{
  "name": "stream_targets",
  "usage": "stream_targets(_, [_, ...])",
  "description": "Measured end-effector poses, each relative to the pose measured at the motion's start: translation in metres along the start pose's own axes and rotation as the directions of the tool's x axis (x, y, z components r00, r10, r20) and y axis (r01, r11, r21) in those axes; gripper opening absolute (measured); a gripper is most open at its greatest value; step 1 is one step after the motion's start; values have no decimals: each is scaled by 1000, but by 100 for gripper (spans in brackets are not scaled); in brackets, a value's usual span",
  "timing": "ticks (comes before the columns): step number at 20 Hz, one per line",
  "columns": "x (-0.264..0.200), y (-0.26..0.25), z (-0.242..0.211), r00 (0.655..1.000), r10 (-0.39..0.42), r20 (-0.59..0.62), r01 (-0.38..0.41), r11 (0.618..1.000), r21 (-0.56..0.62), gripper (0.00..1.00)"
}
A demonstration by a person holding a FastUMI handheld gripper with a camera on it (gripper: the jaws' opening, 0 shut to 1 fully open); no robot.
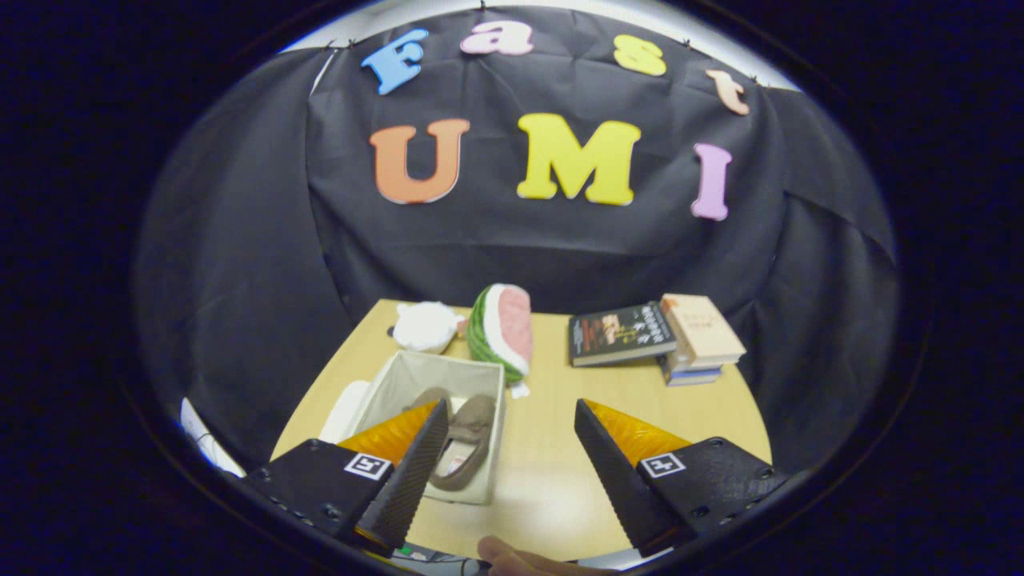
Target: Open the storage box then place both shoes into the box .Put the left shoe in first, then the right shoe, with the right side of both shoes facing outward in a uniform manner.
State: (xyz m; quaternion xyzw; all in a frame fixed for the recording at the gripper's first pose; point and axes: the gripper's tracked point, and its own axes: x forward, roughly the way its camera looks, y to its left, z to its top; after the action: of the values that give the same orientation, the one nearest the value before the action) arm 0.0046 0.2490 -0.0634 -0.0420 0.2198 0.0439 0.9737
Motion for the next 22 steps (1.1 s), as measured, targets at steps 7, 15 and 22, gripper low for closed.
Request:
stream_targets(7, [-75,-77,46,939,-120,321,126,992,0,96])
stream_targets(15, [-125,-115,35,899,-106,425,91,994,56,96])
stream_targets(22, [-118,-106,16,929,-51,367,33,998,54,96])
